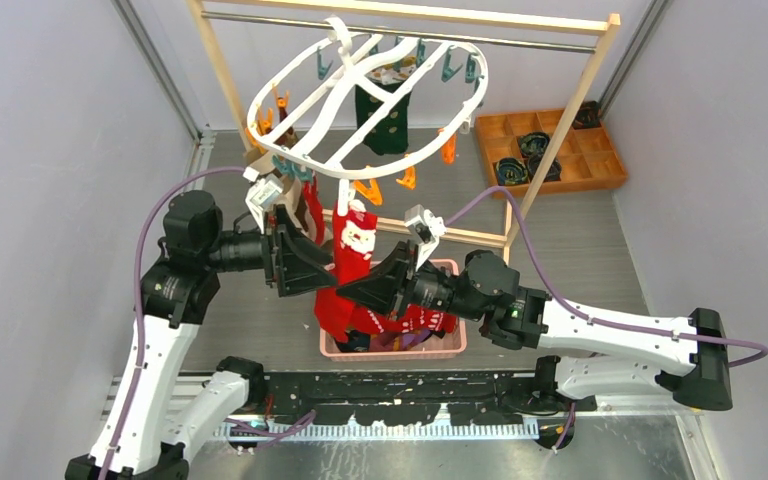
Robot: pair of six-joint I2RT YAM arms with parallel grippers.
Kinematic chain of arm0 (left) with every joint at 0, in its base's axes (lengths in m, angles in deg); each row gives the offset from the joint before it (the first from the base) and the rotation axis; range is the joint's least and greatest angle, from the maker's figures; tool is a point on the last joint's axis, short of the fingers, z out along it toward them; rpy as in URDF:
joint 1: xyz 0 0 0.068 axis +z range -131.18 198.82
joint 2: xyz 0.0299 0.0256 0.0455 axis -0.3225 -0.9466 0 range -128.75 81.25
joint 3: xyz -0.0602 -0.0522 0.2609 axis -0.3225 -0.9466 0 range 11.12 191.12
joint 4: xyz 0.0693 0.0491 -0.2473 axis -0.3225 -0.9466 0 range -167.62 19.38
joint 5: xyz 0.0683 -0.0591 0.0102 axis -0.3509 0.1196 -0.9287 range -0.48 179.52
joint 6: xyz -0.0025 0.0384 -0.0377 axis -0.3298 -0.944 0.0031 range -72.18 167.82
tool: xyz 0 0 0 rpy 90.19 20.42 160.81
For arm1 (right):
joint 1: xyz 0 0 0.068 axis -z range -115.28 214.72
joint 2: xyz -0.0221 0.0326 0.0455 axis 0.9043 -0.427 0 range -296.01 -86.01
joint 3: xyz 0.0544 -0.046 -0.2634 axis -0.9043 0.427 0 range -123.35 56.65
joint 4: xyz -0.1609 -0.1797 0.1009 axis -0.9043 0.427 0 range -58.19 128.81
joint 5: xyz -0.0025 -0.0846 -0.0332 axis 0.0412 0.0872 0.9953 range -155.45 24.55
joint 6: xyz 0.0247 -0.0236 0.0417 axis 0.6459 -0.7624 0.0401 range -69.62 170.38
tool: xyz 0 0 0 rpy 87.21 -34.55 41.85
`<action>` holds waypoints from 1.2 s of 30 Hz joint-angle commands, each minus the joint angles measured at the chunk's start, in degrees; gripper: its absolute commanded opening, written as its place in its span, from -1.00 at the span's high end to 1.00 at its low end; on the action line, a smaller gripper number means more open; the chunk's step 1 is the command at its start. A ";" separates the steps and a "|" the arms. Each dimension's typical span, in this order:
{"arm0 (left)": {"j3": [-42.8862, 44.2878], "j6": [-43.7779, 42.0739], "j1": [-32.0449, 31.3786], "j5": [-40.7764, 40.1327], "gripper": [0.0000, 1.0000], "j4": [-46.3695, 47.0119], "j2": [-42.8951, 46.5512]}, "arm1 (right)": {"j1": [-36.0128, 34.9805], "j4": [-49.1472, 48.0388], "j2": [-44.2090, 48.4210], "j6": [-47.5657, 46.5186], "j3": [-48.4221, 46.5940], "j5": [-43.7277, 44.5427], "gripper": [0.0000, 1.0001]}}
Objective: Remove the socks clipped to the hanger
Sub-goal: Remove the sock from the hanger.
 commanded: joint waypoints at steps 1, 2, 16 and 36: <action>-1.98 2.41 -0.48 1.61 -0.44 3.63 2.17 | -0.60 -2.35 1.16 1.17 -0.21 -1.61 0.98; -2.68 2.15 -0.48 1.95 -0.38 3.59 3.08 | -0.64 -2.50 1.26 1.32 -0.13 -1.43 0.98; -4.86 3.22 -0.48 6.37 -0.33 2.80 6.77 | -0.60 -2.00 3.08 3.56 1.37 -0.22 0.98; -6.80 3.94 -0.72 5.31 0.99 5.79 9.06 | -0.43 -0.27 6.84 9.14 2.27 16.05 -0.36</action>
